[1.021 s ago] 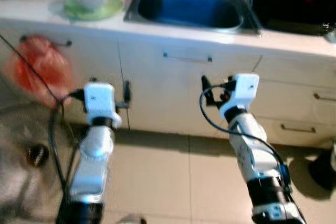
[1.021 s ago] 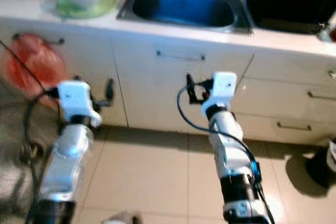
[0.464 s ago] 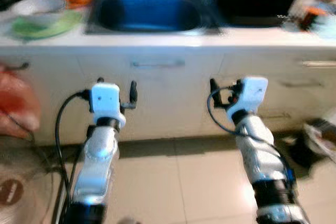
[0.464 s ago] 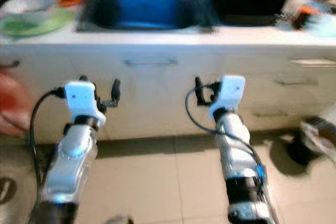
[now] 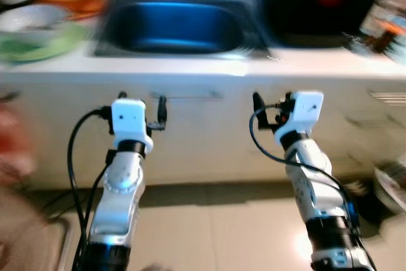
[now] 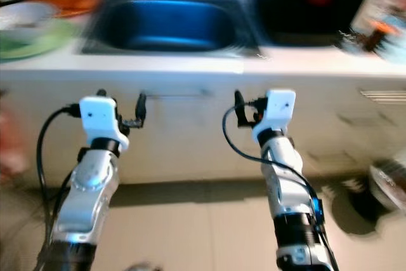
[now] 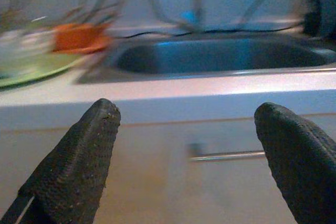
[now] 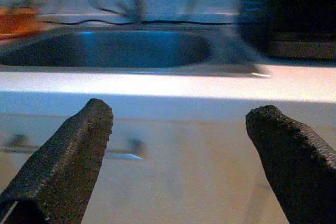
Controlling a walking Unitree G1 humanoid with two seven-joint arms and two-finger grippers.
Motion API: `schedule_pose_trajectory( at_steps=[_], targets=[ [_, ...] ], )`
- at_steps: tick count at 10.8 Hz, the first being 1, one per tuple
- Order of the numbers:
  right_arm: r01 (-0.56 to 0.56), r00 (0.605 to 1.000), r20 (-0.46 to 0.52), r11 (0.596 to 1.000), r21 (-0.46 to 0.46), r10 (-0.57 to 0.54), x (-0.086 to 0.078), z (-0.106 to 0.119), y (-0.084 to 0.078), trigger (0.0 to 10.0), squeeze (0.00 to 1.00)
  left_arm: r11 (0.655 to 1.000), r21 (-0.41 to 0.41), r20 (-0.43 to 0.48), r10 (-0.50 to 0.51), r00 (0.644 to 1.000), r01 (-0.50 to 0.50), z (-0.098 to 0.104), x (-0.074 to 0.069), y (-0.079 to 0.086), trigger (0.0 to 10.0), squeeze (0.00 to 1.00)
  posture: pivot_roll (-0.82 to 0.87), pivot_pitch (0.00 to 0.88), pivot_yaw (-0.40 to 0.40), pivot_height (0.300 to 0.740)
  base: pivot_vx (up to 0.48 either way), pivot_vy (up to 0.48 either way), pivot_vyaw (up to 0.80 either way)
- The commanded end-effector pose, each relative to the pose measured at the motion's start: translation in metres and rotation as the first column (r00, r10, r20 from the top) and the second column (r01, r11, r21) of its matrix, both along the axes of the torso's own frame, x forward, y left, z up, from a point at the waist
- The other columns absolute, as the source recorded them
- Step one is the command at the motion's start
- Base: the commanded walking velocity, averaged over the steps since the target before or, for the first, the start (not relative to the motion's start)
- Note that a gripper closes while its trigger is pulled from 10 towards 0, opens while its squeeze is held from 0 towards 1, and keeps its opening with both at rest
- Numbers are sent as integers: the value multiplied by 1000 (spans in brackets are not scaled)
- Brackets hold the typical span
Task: Kitchen organization
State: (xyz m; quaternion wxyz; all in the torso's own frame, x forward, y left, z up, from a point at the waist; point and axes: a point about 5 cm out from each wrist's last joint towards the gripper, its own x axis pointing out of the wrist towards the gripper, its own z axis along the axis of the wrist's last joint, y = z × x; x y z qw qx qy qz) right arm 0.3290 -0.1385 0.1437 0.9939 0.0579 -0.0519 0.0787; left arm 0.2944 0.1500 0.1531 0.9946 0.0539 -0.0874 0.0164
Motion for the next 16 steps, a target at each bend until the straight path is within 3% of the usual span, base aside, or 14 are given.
schedule_pose_trajectory(
  at_steps=[1,6,11,16],
  targets=[
    [-15,1000,5,1000,19,15,0,1,5,10000,0,1000,4,0,17,1000,-17,0,0,4,10000,0,63,71,-62,740,431,0,0],
    [-49,999,15,999,-8,49,-1,2,10,10000,0,1000,4,6,14,1000,-15,1,-1,4,10000,0,64,71,-61,740,428,0,0],
    [-44,999,21,999,8,44,-1,2,10,10000,0,1000,7,13,8,1000,-9,2,-1,3,10000,0,64,73,-59,740,389,269,218],
    [-46,999,14,999,7,46,-1,1,10,10000,0,1000,15,13,1,1000,-1,2,0,1,10000,0,66,72,-60,740,161,0,0]
  ],
)
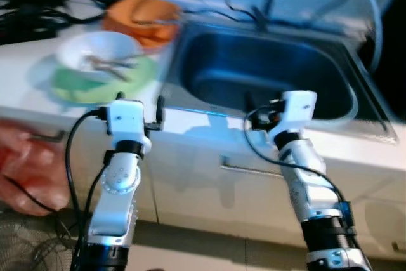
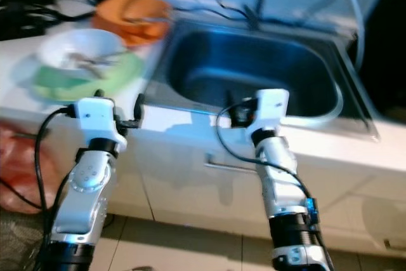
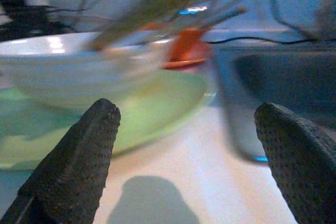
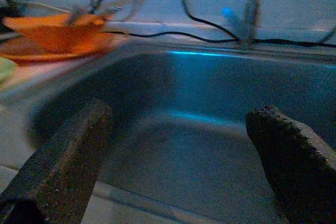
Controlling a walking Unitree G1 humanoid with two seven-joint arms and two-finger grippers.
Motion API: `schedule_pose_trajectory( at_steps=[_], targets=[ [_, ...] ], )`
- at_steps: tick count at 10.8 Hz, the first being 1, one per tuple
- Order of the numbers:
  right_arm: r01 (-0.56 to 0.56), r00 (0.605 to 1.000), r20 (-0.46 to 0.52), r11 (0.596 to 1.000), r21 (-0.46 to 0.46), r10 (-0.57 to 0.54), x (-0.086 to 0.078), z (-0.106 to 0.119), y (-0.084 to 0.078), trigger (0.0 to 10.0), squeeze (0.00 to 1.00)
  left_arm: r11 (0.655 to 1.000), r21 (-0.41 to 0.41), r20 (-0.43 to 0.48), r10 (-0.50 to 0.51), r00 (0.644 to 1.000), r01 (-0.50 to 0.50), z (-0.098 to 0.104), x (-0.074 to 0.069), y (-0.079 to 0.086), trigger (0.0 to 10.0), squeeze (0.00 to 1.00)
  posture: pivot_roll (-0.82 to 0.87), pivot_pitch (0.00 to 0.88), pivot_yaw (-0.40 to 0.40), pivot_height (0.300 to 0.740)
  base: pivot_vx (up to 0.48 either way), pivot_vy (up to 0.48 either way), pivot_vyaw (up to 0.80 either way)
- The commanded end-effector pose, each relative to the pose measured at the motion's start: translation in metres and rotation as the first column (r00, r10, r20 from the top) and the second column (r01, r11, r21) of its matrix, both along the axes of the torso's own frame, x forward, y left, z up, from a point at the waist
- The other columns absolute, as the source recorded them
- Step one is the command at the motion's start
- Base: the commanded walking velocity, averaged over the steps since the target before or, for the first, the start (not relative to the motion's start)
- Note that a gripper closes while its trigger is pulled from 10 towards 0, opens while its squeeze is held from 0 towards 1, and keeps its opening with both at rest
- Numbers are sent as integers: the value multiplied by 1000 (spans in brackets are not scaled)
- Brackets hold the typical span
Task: Kitchen organization
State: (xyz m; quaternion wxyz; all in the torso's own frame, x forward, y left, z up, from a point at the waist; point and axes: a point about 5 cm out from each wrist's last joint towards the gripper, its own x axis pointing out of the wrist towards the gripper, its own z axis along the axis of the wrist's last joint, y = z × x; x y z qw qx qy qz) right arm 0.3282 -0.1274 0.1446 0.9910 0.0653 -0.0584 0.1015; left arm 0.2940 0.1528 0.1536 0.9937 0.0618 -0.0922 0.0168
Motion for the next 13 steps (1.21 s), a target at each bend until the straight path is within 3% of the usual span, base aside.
schedule_pose_trajectory(
  at_steps=[1,7,11,13],
  targets=[
    [0,1000,-2,1000,-5,0,0,0,-1,10000,0,1000,7,9,-12,1000,12,2,1,-3,10000,0,66,72,-60,740,0,0,0],
    [4,1000,-11,1000,2,-4,1,-1,-1,10000,0,999,-7,11,-35,999,35,2,1,-7,10000,0,66,71,-60,740,0,0,0],
    [5,1000,-16,1000,4,-5,1,-2,-1,10000,0,1000,-1,6,-28,1000,28,1,0,-6,10000,0,65,72,-59,740,0,363,0],
    [4,1000,-18,1000,5,-4,0,-2,-1,10000,0,1000,13,7,-25,1000,25,1,1,-6,10000,0,65,72,-59,740,0,0,0]
  ],
)
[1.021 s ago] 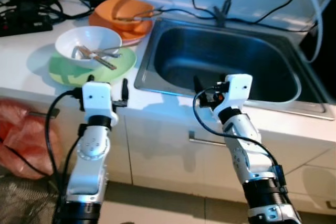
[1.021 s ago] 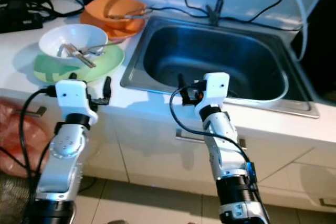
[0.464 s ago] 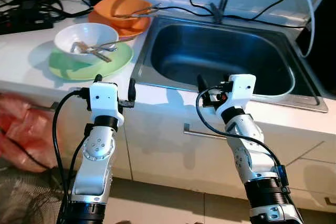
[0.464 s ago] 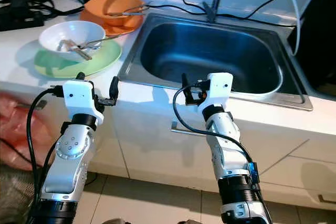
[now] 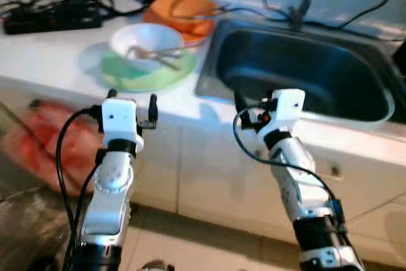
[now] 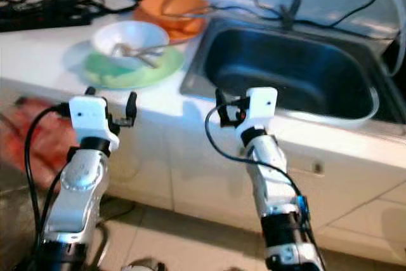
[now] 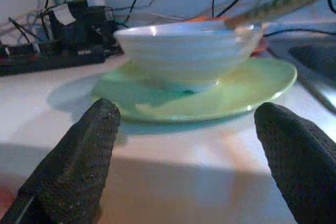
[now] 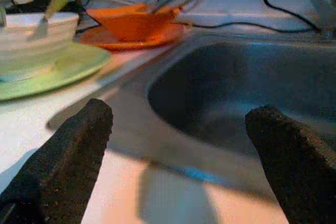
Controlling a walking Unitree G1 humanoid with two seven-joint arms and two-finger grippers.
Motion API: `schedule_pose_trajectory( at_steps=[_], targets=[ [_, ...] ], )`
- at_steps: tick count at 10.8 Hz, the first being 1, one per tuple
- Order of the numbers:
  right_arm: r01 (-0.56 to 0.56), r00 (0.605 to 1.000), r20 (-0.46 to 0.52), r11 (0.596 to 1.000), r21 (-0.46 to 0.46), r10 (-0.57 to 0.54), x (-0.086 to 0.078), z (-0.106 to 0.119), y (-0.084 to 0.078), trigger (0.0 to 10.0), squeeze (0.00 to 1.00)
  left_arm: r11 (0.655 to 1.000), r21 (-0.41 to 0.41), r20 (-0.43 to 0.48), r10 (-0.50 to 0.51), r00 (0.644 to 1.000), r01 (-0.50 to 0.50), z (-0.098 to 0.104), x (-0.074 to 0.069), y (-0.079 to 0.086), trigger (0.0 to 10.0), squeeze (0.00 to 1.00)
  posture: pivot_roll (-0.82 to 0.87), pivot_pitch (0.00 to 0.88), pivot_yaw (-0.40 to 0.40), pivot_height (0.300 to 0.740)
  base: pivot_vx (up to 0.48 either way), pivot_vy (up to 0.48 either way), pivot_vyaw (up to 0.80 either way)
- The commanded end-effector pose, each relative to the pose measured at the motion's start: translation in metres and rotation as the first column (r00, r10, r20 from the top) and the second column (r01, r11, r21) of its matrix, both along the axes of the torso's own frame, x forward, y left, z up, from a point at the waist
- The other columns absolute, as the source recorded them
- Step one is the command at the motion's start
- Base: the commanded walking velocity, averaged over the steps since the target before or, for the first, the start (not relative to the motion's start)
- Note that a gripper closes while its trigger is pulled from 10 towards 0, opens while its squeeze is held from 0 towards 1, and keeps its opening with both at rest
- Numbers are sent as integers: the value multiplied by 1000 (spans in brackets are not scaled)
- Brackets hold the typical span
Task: Kitchen organization
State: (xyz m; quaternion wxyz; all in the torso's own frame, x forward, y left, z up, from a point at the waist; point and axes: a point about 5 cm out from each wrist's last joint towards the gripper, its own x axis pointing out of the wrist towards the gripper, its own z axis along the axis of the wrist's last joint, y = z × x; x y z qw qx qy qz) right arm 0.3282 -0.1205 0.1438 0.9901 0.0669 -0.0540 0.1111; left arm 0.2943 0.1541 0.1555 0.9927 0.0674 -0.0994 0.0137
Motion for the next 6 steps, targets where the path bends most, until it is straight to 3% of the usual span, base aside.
schedule_pose_trajectory(
  at_steps=[1,4,6],
  targets=[
    [25,1000,-11,1000,4,-25,0,-1,-8,10000,0,1000,0,-8,-22,1000,22,-1,0,-7,10000,0,66,72,-59,740,0,0,0],
    [31,999,-17,999,12,-31,1,-1,-8,10000,0,1000,-6,-5,-26,1000,26,0,1,-7,10000,0,65,70,-58,740,0,0,0],
    [38,999,-34,999,18,-37,2,-3,-9,10000,0,1000,-4,-1,-13,1000,13,1,1,-5,10000,0,67,70,-60,740,293,0,-800]
  ],
)
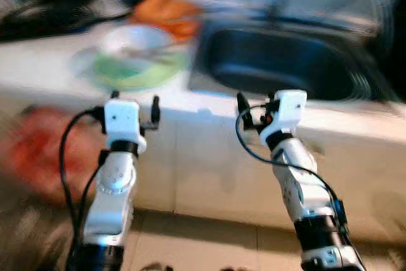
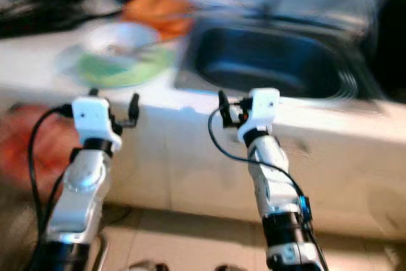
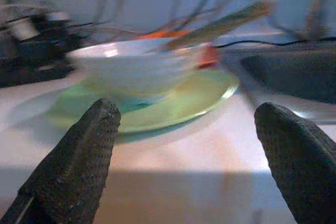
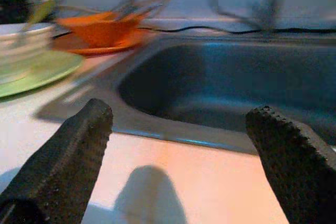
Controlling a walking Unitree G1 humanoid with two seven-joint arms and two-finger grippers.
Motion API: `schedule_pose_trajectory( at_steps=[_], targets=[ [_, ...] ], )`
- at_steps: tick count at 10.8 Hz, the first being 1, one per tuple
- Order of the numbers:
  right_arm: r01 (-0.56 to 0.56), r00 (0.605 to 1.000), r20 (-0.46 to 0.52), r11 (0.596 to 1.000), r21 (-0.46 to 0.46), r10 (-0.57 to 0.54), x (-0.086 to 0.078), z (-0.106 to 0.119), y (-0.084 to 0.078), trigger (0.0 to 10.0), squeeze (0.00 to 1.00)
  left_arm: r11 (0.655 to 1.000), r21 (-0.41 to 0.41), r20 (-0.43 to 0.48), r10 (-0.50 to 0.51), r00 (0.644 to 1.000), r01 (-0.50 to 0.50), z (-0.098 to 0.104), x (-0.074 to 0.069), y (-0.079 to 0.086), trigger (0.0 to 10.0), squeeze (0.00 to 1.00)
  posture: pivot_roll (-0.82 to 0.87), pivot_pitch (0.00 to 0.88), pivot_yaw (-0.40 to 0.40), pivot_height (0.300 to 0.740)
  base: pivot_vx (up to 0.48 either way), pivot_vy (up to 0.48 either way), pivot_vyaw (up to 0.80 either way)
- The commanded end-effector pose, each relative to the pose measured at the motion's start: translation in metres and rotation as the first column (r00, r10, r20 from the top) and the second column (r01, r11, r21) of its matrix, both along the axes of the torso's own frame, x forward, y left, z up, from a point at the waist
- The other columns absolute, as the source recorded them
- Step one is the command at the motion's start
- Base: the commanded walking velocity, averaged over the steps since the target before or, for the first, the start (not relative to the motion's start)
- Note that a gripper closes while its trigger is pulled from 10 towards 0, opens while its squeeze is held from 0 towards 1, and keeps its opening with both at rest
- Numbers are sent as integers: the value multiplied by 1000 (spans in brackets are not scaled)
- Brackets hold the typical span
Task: Kitchen organization
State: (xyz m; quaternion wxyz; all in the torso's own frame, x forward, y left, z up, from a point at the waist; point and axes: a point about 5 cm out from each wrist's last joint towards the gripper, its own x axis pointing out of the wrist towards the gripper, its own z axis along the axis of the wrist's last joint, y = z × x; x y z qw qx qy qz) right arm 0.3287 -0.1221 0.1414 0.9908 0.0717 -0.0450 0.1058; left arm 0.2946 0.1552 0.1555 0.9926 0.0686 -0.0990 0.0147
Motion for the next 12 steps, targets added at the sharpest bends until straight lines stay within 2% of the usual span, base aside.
schedule_pose_trajectory(
  at_steps=[1,4,12],
  targets=[
    [23,1000,1,1000,-2,-23,1,1,-7,10000,0,1000,-5,-1,-13,1000,13,1,0,-6,10000,0,66,71,-59,740,330,0,0],
    [24,1000,-3,1000,2,-24,1,1,-7,10000,0,1000,-6,1,-12,1000,12,1,0,-6,10000,0,66,73,-62,740,328,0,0],
    [13,1000,-5,1000,5,-13,1,0,-6,10000,0,1000,-1,18,-7,1000,7,3,0,-6,10000,0,67,74,-61,740,0,0,0]
  ],
)
